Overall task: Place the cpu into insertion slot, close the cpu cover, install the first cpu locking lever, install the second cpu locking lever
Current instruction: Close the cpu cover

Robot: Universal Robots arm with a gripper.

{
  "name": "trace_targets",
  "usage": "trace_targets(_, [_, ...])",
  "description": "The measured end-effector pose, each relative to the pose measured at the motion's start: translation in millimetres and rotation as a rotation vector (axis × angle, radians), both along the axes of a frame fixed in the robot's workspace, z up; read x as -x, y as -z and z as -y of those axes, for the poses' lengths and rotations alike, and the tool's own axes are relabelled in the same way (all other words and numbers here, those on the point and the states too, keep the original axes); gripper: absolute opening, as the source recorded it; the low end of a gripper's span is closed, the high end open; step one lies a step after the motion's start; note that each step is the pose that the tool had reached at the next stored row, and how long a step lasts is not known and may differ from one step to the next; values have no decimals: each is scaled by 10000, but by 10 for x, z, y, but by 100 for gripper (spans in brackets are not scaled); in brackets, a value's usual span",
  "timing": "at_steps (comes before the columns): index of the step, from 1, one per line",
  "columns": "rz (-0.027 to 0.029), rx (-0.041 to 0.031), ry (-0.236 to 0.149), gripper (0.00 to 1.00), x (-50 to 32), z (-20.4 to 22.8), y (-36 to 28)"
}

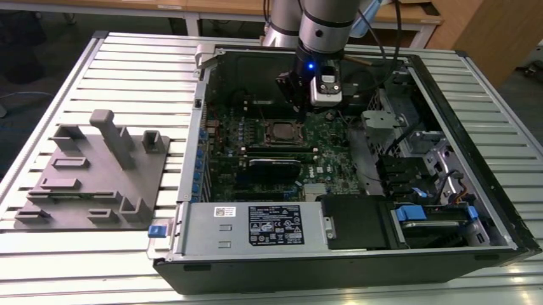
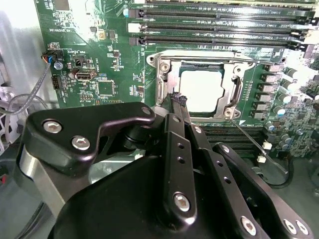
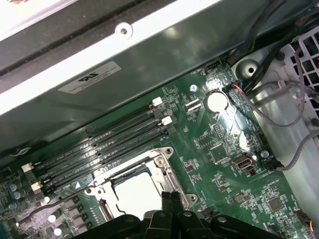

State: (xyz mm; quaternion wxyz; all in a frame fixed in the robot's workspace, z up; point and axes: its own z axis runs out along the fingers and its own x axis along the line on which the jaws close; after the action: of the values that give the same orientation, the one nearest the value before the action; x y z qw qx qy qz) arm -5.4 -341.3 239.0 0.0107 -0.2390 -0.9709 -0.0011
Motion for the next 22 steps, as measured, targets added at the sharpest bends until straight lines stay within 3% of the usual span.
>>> trace_targets(22, [-1,0,-907,11,0,0,0])
